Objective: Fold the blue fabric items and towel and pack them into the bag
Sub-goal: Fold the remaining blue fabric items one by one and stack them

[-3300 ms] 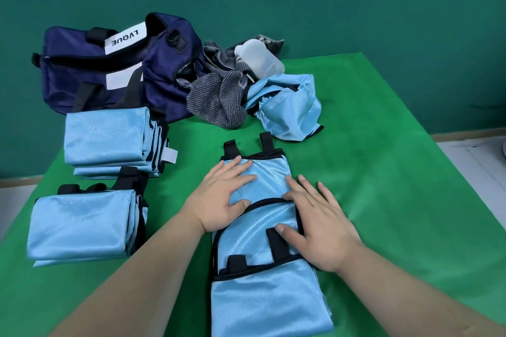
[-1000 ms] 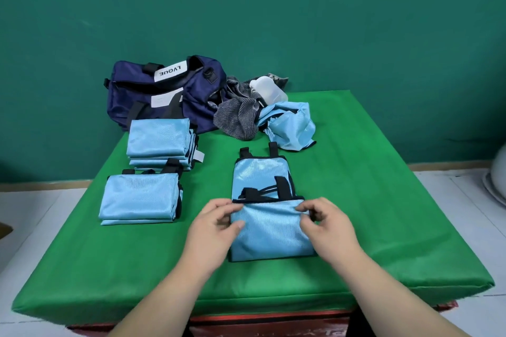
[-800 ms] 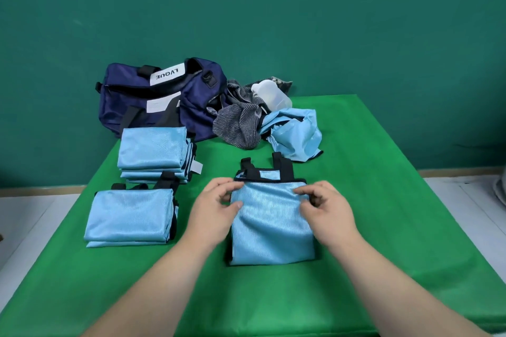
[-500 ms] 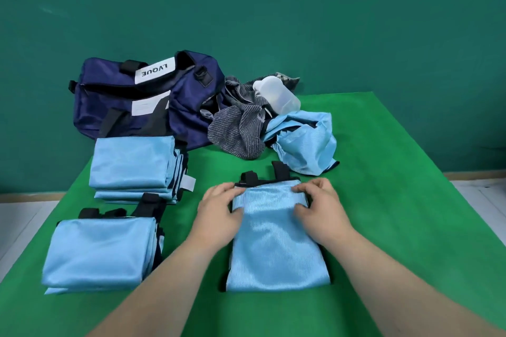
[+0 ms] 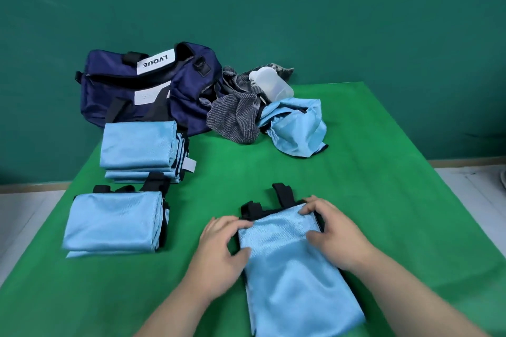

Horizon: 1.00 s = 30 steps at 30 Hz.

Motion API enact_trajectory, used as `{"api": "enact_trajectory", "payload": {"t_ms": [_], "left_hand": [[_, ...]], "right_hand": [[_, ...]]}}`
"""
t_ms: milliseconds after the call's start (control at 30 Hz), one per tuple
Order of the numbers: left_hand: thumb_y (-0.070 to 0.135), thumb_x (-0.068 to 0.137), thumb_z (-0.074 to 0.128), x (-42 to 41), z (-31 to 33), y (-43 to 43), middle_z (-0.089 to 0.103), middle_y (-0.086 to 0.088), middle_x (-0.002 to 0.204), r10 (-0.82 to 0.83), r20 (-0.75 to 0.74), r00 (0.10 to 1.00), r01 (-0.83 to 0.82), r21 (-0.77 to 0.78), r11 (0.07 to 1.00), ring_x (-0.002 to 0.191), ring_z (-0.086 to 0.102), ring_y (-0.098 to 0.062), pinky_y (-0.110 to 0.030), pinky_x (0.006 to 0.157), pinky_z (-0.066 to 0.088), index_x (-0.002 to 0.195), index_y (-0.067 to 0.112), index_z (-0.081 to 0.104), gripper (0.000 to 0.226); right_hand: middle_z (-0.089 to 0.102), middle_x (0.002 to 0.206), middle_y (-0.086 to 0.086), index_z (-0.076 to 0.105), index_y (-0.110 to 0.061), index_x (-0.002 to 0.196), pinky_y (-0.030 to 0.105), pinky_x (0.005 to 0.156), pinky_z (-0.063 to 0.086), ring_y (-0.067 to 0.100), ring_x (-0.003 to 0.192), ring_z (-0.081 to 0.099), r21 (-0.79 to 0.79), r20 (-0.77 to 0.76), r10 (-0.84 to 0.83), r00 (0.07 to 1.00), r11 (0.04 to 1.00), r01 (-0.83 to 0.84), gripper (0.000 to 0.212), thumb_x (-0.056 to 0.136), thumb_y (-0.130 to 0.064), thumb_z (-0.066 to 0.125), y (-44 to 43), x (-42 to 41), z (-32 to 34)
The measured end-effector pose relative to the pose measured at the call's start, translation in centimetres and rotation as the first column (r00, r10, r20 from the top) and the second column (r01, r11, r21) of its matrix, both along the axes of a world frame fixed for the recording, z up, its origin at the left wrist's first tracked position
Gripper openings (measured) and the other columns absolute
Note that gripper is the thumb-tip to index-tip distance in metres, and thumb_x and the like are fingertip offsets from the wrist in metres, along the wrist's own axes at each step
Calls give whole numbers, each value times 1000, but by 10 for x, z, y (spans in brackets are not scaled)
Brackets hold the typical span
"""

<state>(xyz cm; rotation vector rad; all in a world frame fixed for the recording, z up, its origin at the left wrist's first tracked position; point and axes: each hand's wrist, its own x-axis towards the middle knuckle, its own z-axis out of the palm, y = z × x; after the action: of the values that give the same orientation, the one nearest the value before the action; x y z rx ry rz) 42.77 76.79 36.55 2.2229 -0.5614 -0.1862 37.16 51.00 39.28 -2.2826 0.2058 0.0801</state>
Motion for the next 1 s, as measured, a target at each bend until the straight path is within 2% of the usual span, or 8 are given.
{"api": "enact_trajectory", "payload": {"t_ms": [100, 167, 300, 367, 500, 667, 833, 1000], "left_hand": [[29, 81, 64, -34, 0, 4, 39, 37, 126, -6, 30, 1000, 7, -37, 999, 133, 25, 10, -19, 110, 19, 106, 51, 59, 34], [26, 83, 62, -41, 6, 0, 40, 34, 126, 9, 29, 1000, -7, -59, 998, 131, 24, 11, -20, 110, 19, 102, 49, 60, 30], [44, 84, 47, -37, 22, -13, 43, 25, 120, 2, 130, 992, -24, 167, 986, 124, 29, 0, -29, 107, 20, 125, 47, 56, 42], [50, 87, 43, -32, 27, -18, 44, 21, 125, -31, 139, 990, -6, 261, 965, 126, 29, -4, -31, 104, 19, 137, 49, 48, 50], [45, 96, 54, -18, 27, -22, 46, 24, 136, -60, 154, 986, 10, 309, 951, 131, 27, -7, -28, 97, 14, 138, 46, 50, 43], [29, 93, 66, -4, 17, -17, 52, 23, 127, 53, 139, 989, -64, 75, 995, 125, 33, -6, -32, 115, 25, 129, 28, 65, 37], [32, 95, 63, -6, -3, -14, 60, 14, 133, 109, 125, 986, -122, 99, 988, 130, 41, -13, -30, 112, 27, 126, 27, 67, 32], [29, 97, 60, 4, -6, -19, 58, 18, 134, 98, 142, 985, -121, 163, 979, 128, 38, -9, -27, 105, 22, 127, 30, 66, 31]], "right_hand": [[43, 142, -15, 56, -40, 103, 19, 112, 23, 5, 141, 33, -49, 129, -61, 990, 997, 67, 35, 84, -12, 64, 6, -27, 11], [40, 150, -7, 58, -32, 121, 30, 121, 17, 10, 148, 22, -240, 183, 7, 983, 970, 38, 35, 87, -23, 61, 22, -38, 18], [13, 165, 4, 30, -25, 153, 43, 124, -3, 23, 154, -1, -541, 29, 188, 982, 829, -143, 69, 92, -54, 42, 63, -55, 4], [10, 167, 9, 28, -23, 156, 47, 121, -4, 27, 154, -2, -582, -7, 210, 978, 794, -175, 77, 90, -64, 35, 69, -60, -12], [2, 167, 10, 22, -24, 158, 50, 117, -3, 27, 153, -8, -628, -29, 215, 976, 756, -185, 79, 92, -68, 26, 67, -63, -21], [-18, 165, 4, 4, -29, 160, 50, 119, -11, 21, 149, -27, -627, -49, 221, 974, 752, -202, 78, 93, -68, 18, 67, -64, -18], [-23, 164, 4, -1, -33, 159, 51, 119, -12, 21, 148, -30, -637, -95, 221, 971, 736, -230, 79, 92, -70, 14, 68, -62, -17], [-29, 162, 3, -9, -35, 157, 52, 120, -12, 21, 146, -33, -656, -146, 219, 965, 708, -260, 77, 92, -70, 11, 67, -58, -17]]}}
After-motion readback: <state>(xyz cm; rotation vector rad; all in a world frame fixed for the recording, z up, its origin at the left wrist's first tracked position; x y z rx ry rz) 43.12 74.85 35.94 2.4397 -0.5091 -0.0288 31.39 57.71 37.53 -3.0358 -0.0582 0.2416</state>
